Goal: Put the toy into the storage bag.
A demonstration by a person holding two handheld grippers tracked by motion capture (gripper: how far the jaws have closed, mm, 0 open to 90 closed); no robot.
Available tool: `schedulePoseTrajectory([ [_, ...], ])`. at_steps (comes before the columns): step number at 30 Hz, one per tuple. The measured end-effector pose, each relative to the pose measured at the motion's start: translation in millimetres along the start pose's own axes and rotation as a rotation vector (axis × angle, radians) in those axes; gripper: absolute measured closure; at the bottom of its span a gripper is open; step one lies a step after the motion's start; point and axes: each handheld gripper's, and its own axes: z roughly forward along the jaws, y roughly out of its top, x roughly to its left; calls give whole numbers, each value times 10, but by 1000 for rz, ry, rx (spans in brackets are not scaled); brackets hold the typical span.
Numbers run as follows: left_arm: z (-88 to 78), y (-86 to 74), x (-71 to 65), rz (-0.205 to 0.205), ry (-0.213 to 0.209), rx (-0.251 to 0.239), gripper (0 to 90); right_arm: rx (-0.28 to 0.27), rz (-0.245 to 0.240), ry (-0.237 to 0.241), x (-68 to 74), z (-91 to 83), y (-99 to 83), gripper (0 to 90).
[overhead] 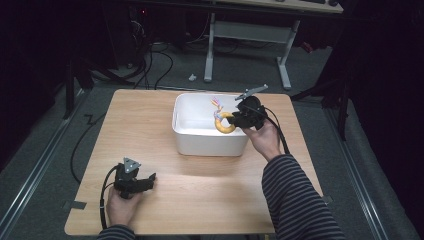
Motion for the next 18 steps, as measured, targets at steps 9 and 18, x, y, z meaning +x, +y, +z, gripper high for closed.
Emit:
schedulePoseTrajectory([
  [9, -1, 0, 1, 2, 0, 2, 189, 34, 9, 0, 17, 148, 10, 685],
  [18, 0, 0, 0, 0, 0, 0, 189, 78, -7, 6, 85, 248, 12, 684],
])
